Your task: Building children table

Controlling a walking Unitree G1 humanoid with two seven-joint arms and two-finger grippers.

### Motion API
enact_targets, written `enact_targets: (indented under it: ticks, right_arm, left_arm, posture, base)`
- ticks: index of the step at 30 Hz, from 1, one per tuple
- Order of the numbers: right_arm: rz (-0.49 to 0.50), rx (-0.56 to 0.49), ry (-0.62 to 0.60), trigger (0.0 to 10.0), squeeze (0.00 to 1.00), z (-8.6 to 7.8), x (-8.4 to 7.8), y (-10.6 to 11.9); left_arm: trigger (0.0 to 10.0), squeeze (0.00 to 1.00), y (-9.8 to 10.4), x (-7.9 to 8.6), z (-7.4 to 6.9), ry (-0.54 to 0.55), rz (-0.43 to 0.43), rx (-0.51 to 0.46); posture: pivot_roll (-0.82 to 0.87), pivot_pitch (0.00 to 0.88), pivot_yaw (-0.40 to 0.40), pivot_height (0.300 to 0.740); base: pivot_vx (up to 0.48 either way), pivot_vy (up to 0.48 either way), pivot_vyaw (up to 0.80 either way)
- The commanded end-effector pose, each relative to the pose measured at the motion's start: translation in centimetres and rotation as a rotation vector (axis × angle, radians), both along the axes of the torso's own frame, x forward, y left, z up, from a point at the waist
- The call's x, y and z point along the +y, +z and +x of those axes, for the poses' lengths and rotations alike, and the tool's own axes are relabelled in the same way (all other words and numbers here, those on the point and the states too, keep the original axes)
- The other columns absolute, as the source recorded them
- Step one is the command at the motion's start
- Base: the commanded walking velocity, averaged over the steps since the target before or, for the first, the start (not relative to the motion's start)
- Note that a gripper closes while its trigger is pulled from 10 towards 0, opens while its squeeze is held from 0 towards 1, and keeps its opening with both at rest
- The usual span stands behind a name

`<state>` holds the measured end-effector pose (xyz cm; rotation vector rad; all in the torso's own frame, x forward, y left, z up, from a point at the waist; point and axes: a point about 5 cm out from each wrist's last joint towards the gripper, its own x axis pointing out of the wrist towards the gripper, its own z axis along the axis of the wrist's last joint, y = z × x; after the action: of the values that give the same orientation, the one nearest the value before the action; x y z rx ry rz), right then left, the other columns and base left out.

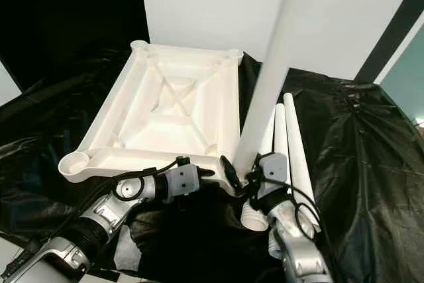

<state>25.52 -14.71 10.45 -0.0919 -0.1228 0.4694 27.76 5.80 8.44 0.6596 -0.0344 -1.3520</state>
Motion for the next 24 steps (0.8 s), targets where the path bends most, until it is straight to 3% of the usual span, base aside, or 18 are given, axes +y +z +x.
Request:
enact_targets:
  ticks: [1, 9, 10, 11, 12, 13, 14, 20, 24]
  right_arm:
    - [-0.047, 0.094, -0.002, 10.0, 0.0, 0.2, -2.1, -1.3]
    - [-0.114, 0.116, 0.134, 10.0, 0.0, 1.2, -2.6, -0.5]
    - [-0.132, 0.154, 0.225, 10.0, 0.0, 1.0, -2.6, -0.4]
    - [-0.142, 0.162, 0.257, 7.4, 0.0, 0.8, -2.6, -0.4]
    - [-0.142, 0.162, 0.257, 7.4, 0.0, 0.8, -2.6, -0.4]
    - [-0.144, 0.166, 0.275, 2.7, 0.0, 0.7, -2.6, -0.4]
    - [-0.143, 0.172, 0.295, 0.0, 0.0, 0.4, -2.6, -0.5]
    - [-0.133, 0.217, 0.346, 0.0, 0.0, -0.1, -2.4, -1.2]
    - [-0.077, 0.262, 0.352, 0.0, 0.0, -0.5, -1.1, -2.1]
  left_arm:
    - [10.0, 0.0, -3.2, 0.4, -2.5, -0.164, 0.158, 0.138]
    - [10.0, 0.0, -3.1, 0.2, -2.3, -0.166, 0.161, 0.134]
    - [10.0, 0.0, -3.1, 0.2, -2.2, -0.163, 0.159, 0.131]
    - [10.0, 0.0, -3.1, 0.2, -2.2, -0.161, 0.159, 0.13]
    - [10.0, 0.0, -3.1, 0.2, -2.2, -0.161, 0.159, 0.13]
    - [10.0, 0.0, -3.1, 0.2, -2.1, -0.16, 0.159, 0.13]
    - [10.0, 0.0, -3.1, 0.1, -2.1, -0.158, 0.159, 0.129]
    - [10.0, 0.0, -3.0, 0.1, -2.0, -0.152, 0.159, 0.125]
    - [10.0, 0.0, -3.2, 0.4, -2.1, -0.143, 0.16, 0.13]
  posture:
    - [0.23, 0.0, -0.081, 0.74]
    - [0.23, 0.0, -0.087, 0.74]
    - [0.23, 0.0, -0.09, 0.74]
    - [0.23, 0.0, -0.091, 0.74]
    - [0.23, 0.0, -0.091, 0.74]
    - [0.23, 0.0, -0.091, 0.74]
    - [0.24, 0.0, -0.093, 0.74]
    - [0.26, 0.0, -0.096, 0.74]
    - [0.27, 0.0, -0.109, 0.74]
  base:
    - [0.0, 0.0, 0.0]
    - [0.0, 0.0, 0.0]
    - [0.0, 0.0, 0.0]
    - [0.0, 0.0, 0.0]
    - [0.0, 0.0, 0.0]
    - [0.0, 0.0, 0.0]
    - [0.0, 0.0, 0.0]
    - [0.0, 0.0, 0.0]
    - [0.0, 0.0, 0.0]
